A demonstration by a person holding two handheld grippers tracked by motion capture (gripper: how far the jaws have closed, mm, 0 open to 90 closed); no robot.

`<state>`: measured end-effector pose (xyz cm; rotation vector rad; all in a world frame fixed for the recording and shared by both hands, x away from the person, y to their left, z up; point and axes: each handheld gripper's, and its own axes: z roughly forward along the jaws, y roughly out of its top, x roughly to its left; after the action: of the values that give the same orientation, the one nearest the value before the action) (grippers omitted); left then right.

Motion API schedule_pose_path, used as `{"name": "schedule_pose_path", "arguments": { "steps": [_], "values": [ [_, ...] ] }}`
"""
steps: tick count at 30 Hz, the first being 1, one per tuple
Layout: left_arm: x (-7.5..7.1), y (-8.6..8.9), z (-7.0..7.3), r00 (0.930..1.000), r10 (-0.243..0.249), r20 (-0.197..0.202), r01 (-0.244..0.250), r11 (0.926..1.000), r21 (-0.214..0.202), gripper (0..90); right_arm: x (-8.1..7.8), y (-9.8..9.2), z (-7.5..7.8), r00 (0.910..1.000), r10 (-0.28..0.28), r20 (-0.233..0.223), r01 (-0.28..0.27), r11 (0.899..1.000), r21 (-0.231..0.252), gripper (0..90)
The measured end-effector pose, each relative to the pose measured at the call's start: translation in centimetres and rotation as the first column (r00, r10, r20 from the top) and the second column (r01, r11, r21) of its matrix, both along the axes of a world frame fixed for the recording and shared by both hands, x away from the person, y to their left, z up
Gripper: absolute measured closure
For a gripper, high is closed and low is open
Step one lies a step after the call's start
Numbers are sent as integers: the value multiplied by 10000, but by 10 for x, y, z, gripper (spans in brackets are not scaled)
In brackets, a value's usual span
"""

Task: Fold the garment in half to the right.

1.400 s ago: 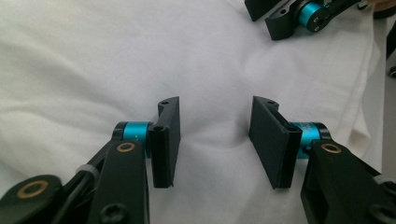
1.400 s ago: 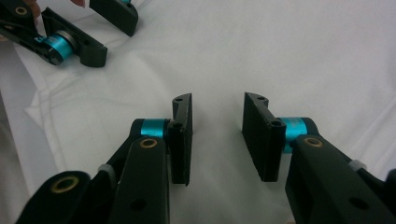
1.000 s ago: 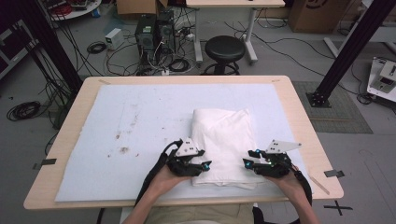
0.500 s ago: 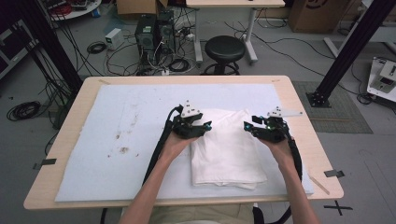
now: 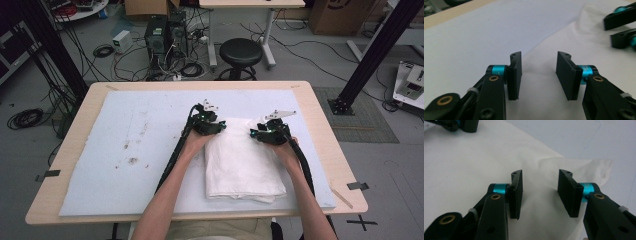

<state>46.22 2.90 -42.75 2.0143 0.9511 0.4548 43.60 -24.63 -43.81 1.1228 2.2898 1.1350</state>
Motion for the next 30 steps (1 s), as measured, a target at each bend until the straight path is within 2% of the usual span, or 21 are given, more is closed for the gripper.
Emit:
{"name": "schedule_pose_path", "arguments": {
  "steps": [3,6,8,11,13,15,17,19,20,24,25,26,30],
  "values": [
    [2,3,-6,9997,106,-231,-110,9998,-166,555,-1,1,-4,10000,29,75,-27,9997,-255,600],
    [2,5,-7,9996,110,-248,-116,9997,-227,555,-2,2,-7,9999,32,139,-28,9994,-337,605],
    [1,9,-10,9997,150,-203,-158,9992,-376,555,-4,-2,-9,9996,-155,217,157,9998,-95,610],
    [0,8,-6,9999,124,-97,-128,9991,-404,551,-7,-4,-5,9991,-400,162,393,9985,389,597],
    [-3,9,0,9999,104,117,-98,9987,-506,542,-8,-6,2,9964,-619,571,579,9959,701,600],
    [-5,7,3,9996,31,276,-14,9981,-622,542,-8,-9,8,9888,-1075,1031,995,9918,804,624],
    [-4,6,1,9997,41,236,-33,9994,-344,543,-2,-11,11,9844,-1358,1116,1266,9882,861,625],
    [-1,7,-5,10000,95,-30,-96,9997,-246,544,6,-11,9,9861,-1425,855,1355,9873,823,632],
    [0,9,-7,9998,143,-157,-149,9992,-384,542,11,-11,6,9859,-1515,715,1465,9867,707,636],
    [1,10,-8,9996,178,-197,-184,9994,-288,542,25,-13,-12,9789,-2044,-29,2043,9788,-155,689],
    [1,10,-9,9995,228,-236,-235,9993,-307,542,25,-16,-12,9763,-2163,-105,2163,9763,52,711],
    [2,10,-10,9993,237,-292,-247,9991,-335,542,25,-17,-12,9726,-2317,-183,2314,9727,-173,712],
    [1,10,-9,9993,253,-272,-262,9990,-354,542,25,-19,-12,9723,-2311,-362,2309,9729,-90,715]
  ]
}}
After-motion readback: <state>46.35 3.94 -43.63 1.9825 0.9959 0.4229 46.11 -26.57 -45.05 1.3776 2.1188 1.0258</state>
